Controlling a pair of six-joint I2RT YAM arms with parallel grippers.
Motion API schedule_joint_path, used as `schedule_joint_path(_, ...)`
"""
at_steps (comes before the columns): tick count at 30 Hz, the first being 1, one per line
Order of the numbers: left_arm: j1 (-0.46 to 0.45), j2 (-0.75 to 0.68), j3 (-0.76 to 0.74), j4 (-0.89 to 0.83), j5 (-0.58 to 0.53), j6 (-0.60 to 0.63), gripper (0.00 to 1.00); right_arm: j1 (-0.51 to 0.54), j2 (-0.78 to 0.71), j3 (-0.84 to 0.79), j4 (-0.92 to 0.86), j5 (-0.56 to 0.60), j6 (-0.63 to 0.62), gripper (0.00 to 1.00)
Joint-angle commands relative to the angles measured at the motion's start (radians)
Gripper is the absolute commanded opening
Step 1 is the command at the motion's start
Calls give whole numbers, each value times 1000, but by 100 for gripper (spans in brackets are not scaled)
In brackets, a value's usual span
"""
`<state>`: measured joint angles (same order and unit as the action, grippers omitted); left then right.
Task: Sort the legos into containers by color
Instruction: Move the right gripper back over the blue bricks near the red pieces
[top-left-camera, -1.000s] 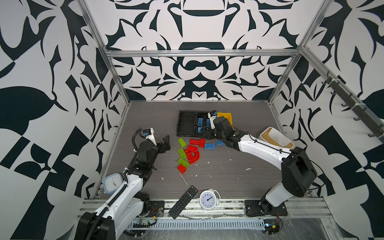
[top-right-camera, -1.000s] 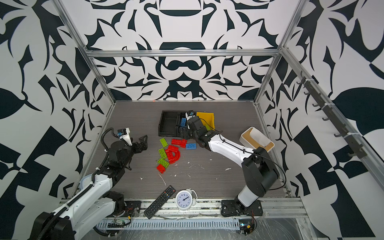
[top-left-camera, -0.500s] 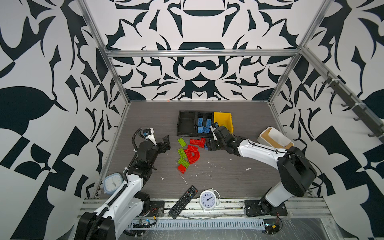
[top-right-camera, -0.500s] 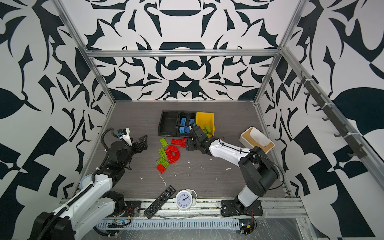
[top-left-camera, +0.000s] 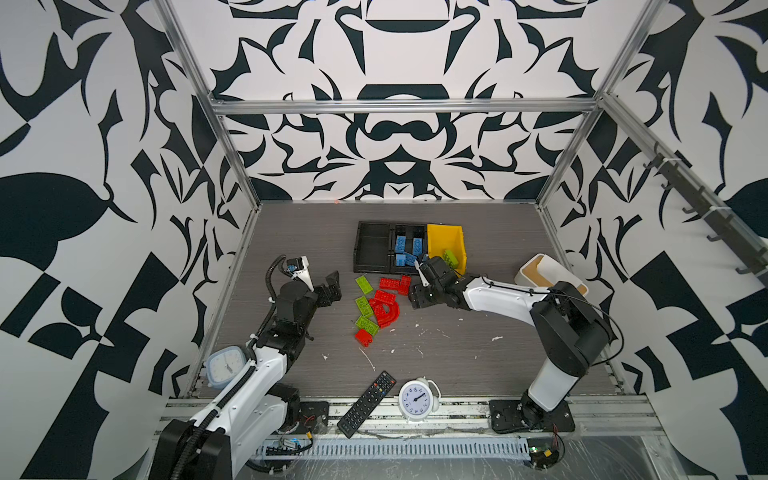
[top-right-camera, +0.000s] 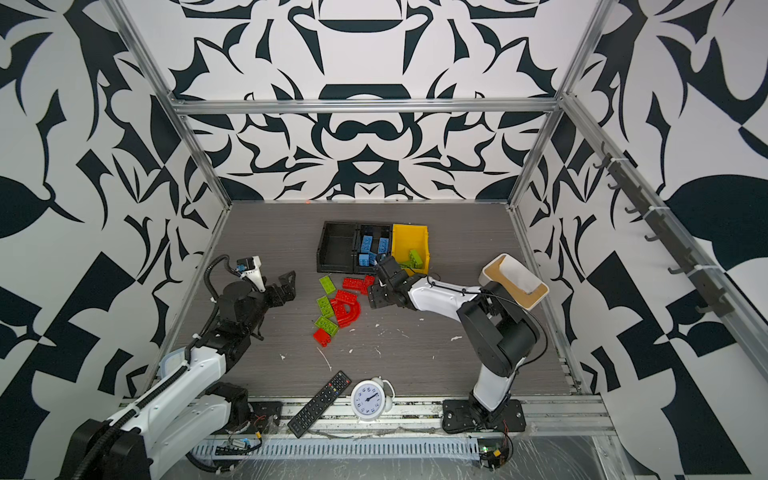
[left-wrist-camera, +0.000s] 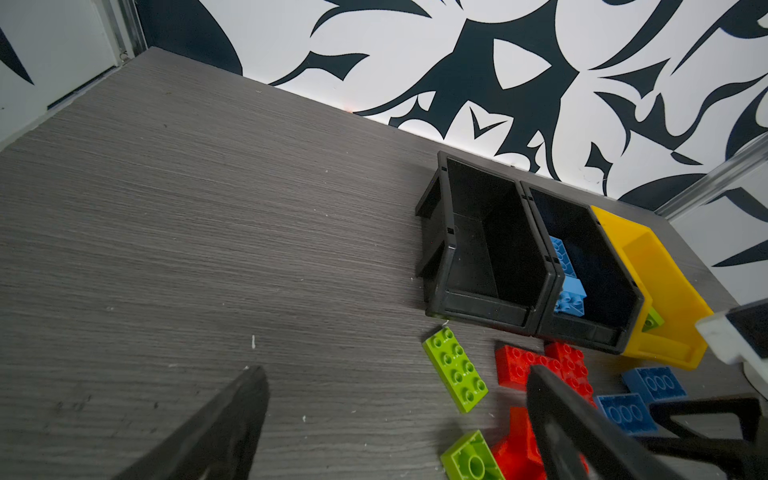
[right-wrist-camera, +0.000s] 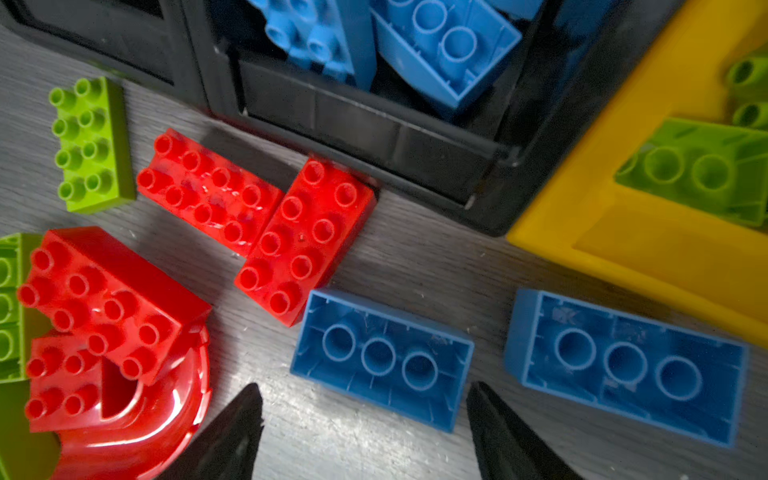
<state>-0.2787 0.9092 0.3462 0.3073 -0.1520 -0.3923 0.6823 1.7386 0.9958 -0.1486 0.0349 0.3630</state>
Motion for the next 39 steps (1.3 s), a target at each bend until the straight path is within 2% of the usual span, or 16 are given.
schedule_joint_path(1,4,4,18,-19,-5,6,100,5,1,39,0,-2,-17,80)
schedule_joint_path(16,4,8,23,-23,-4,7,100,4,45,64,-29,57,-48,81)
schedule_joint_path(23,4,14,22,-15,22,13,99,3,67,82,-30,58,-50,78)
schedule_joint_path(28,4,12,27,-30,0,9,99,3,76,90,-40,71,-53,77)
schedule_joint_path(39,4,7,24,-31,-17,7,99,6,72,79,-47,85,-60,66)
